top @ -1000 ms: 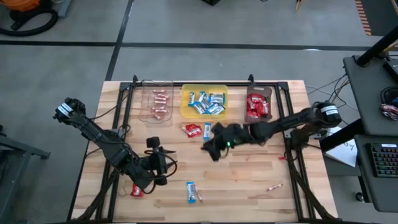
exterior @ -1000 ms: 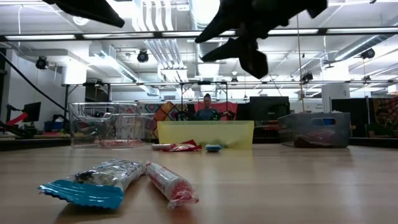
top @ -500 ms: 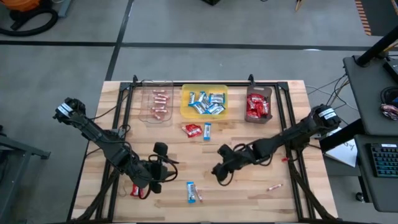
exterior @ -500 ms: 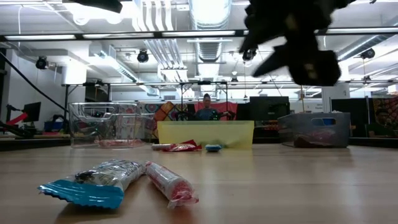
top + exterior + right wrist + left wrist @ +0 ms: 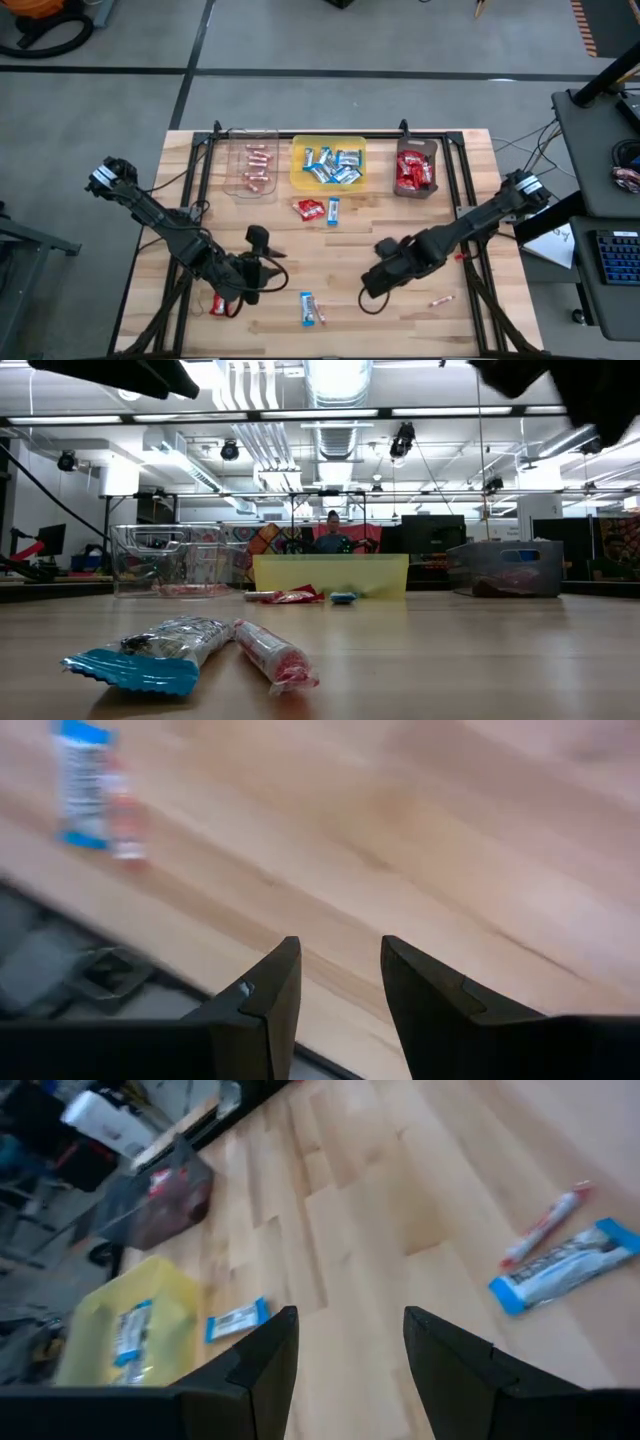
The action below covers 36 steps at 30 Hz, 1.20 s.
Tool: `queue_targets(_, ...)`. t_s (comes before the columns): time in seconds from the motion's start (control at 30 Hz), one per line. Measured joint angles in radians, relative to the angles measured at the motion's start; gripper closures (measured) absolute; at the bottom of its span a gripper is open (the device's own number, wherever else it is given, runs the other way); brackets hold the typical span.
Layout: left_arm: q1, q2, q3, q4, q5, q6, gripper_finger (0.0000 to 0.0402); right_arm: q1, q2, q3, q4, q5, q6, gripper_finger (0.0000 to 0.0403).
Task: Sort candy
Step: Put the orange candy into the transparent bin
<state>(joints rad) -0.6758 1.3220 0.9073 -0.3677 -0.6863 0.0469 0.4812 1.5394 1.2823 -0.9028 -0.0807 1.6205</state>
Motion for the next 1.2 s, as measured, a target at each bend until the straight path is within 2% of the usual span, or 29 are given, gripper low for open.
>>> queue_targets(0.07,0.000,-0.003,0.000,-0.022,-0.029,0.002,0.0235,0.016,0.000,0.047,-0.155,-0.029,-0.001,0.0271)
queue_targets(0.2,0.000,-0.015,0.000,-0.059,-0.038,-0.001,0.0235,0.095,0.000,0.085,-0.316,-0.179,-0.275,0.0271)
queue_targets(0.3,0.000,-0.021,0.000,-0.060,-0.038,-0.002,0.0235,0.193,0.000,0.082,-0.380,-0.190,-0.509,0.0271)
queue_targets(0.37,0.000,-0.021,0.000,-0.060,-0.038,-0.003,0.0235,0.254,0.007,0.072,-0.367,-0.173,-0.596,0.0271)
queue_targets(0.77,0.000,-0.019,0.000,-0.060,-0.038,-0.007,0.0235,0.403,0.160,0.031,-0.332,-0.153,-0.599,0.0271)
queue_targets(1.2,0.000,-0.019,0.000,-0.059,-0.037,-0.030,0.0235,0.403,0.230,-0.042,-0.291,-0.119,-0.670,0.0271)
